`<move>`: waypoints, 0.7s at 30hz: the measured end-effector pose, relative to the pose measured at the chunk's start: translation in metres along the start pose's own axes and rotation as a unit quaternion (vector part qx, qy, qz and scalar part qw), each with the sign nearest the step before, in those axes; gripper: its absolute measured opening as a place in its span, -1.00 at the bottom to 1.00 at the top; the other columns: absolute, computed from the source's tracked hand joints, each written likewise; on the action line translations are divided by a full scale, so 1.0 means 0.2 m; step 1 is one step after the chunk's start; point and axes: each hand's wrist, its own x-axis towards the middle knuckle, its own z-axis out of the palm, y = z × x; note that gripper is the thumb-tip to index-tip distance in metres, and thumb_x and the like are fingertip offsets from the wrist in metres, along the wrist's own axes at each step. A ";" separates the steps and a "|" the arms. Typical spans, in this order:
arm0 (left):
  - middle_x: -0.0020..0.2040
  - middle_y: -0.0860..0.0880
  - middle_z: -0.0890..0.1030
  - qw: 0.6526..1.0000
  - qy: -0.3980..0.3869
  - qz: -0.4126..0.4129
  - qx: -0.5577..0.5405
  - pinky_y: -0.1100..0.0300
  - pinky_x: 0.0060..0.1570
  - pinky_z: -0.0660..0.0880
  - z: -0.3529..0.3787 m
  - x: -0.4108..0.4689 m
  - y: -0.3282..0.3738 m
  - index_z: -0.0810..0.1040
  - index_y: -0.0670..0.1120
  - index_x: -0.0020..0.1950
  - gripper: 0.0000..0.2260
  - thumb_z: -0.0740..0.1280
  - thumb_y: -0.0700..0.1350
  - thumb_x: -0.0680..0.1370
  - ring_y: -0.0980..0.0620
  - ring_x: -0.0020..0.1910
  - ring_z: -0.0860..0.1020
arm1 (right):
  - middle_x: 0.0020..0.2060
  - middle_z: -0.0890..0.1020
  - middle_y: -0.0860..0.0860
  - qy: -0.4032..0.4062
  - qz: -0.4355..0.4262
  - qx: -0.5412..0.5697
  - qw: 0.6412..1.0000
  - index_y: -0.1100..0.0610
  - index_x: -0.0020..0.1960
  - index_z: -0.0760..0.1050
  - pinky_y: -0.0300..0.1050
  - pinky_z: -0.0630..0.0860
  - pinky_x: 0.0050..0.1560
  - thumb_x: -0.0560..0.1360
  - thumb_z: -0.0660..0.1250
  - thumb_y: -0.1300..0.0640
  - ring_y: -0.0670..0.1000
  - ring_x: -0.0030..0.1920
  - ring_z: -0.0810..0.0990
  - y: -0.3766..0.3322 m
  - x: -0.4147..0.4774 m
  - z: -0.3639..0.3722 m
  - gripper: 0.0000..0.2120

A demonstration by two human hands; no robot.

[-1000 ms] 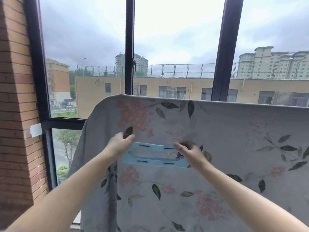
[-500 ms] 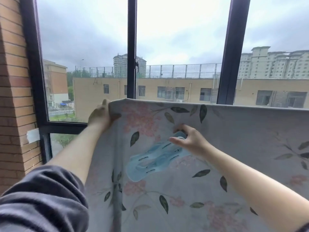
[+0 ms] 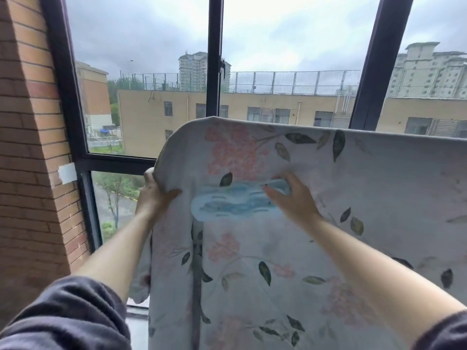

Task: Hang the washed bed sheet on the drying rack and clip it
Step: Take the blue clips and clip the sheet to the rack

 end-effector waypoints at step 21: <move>-0.03 -0.15 0.57 0.973 -0.027 -0.059 0.222 0.04 -0.14 0.46 -0.06 -0.09 -0.31 0.43 -0.08 0.01 -0.89 0.21 -0.08 0.55 -0.20 -0.03 0.55 | 0.22 0.45 0.10 -0.291 0.011 -0.521 0.802 0.13 0.27 0.35 -0.09 0.44 0.07 0.46 0.33 -0.05 0.12 0.21 0.48 0.50 -0.20 0.22 -0.53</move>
